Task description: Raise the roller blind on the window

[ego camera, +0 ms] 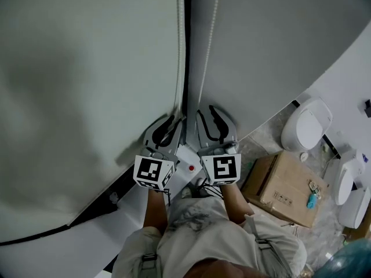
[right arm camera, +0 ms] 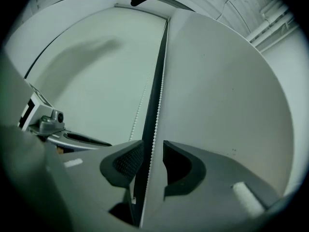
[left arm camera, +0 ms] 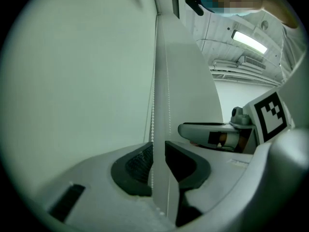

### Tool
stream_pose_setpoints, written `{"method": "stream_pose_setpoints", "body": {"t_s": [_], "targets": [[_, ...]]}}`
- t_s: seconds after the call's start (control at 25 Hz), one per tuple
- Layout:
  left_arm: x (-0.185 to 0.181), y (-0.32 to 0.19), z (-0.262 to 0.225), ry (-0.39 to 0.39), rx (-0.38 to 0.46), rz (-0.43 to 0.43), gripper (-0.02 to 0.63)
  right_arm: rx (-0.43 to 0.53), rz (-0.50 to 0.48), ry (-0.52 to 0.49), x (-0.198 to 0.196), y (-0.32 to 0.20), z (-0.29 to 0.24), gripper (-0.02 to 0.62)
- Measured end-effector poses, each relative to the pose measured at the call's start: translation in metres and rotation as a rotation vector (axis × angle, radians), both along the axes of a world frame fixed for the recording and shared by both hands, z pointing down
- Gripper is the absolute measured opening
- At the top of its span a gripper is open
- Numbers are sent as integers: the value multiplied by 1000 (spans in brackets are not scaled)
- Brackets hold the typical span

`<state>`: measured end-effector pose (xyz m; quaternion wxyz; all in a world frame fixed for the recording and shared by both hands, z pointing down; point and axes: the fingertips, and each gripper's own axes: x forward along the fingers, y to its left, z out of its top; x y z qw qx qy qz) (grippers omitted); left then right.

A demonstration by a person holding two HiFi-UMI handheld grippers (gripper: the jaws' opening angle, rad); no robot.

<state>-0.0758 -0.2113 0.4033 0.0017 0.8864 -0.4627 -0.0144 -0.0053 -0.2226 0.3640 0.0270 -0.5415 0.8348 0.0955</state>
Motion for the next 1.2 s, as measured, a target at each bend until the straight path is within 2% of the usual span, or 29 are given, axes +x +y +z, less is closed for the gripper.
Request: {"method": "stream_pose_setpoints", "body": {"t_s": [0.2,0.4,1.2], "targets": [[15,3,-23,9,41,50,87,19,-5,-15,3,4,-9,135],[44,5,-25,6,55,112,92,31,-5,-38,16,14,-5,132],[102,-13,-26,51,39,248,130,51,-4,-89,46,49,-4,115]]}}
